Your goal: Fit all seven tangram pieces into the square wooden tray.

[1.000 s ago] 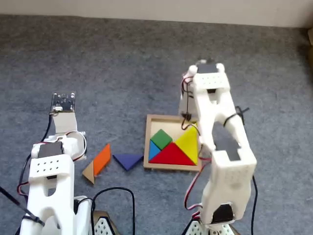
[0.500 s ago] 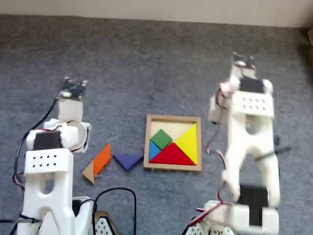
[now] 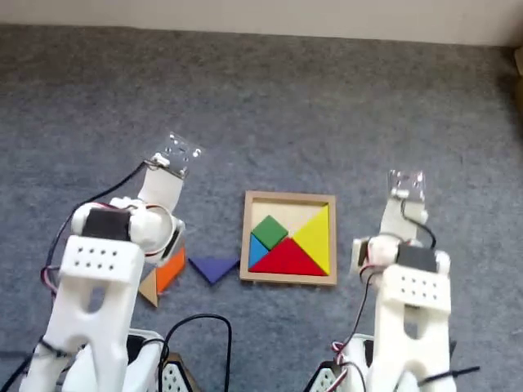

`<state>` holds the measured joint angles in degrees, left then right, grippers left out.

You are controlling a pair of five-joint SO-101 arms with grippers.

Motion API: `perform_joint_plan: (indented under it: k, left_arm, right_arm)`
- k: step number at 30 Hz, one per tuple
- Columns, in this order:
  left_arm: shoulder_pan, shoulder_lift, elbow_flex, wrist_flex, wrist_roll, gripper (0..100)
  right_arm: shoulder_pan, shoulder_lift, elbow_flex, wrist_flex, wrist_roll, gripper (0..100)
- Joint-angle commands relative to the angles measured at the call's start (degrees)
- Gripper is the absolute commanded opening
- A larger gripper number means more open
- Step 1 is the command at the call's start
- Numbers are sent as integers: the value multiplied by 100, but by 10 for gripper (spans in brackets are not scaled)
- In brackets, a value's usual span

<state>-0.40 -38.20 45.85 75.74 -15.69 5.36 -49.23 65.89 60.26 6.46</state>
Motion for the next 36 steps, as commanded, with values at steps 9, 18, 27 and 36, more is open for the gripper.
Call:
perform_joint_plan:
  k: [9, 18, 27, 36]
  left_arm:
    - [92, 2360, -277, -132, -404, 152]
    - [84, 3670, -409, -888, -387, 146]
    - [101, 3714, -1015, -589, -387, 11]
    - [154, 3723, -2598, 369, -378, 6]
  right_arm:
    - [558, -347, 514, -532, 88, 259]
    - [831, -356, 690, -602, 97, 259]
    - [848, -391, 1552, -1367, 97, 259]
    - [1033, -391, 1587, -1385, 97, 259]
